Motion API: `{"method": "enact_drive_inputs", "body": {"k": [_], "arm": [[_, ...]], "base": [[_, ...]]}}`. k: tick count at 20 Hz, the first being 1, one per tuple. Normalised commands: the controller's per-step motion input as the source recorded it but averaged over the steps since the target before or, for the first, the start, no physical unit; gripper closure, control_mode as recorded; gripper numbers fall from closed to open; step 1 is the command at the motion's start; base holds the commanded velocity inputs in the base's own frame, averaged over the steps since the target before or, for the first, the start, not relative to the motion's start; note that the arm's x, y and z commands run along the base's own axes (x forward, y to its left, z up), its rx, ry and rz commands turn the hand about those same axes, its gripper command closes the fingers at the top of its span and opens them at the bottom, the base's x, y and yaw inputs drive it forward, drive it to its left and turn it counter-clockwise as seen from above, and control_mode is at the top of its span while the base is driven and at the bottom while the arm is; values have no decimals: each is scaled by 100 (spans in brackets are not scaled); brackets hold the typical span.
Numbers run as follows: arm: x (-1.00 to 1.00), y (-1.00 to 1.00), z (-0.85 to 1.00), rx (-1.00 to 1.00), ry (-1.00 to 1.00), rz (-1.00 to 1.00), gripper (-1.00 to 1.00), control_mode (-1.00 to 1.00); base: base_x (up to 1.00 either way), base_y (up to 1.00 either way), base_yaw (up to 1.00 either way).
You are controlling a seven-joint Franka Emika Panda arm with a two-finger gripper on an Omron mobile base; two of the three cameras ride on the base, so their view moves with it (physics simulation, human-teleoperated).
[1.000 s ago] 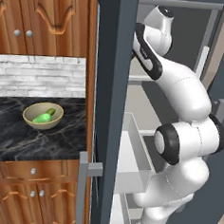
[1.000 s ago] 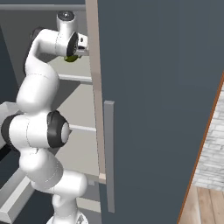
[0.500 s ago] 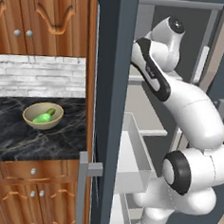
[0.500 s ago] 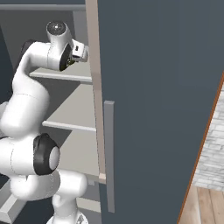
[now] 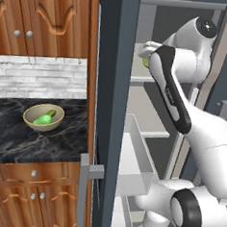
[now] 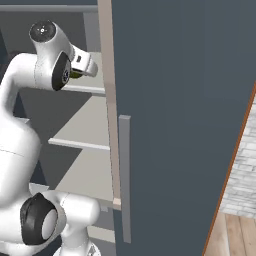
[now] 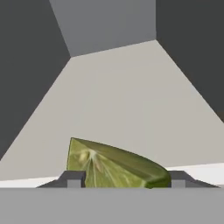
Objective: Take the mango, corn, and lemon wedge from the freezer and place them in the bowl on the counter.
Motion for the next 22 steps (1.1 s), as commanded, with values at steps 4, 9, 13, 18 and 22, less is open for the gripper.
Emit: {"method": "enact_drive_inputs", "body": {"k": [4, 9, 13, 18, 22], "arm": [[-100, -18, 3, 0, 1, -6, 100, -100], [-100, 0, 1, 0, 1, -1, 100, -100], [-100, 0, 0, 0, 4, 0, 100, -100], [-100, -20, 0, 1, 14, 0, 100, -100], [-100, -25, 0, 1, 15, 0, 100, -100]], "base": [[0, 0, 0], [0, 0, 0], [0, 0, 0], [0, 0, 0], [0, 0, 0]]}}
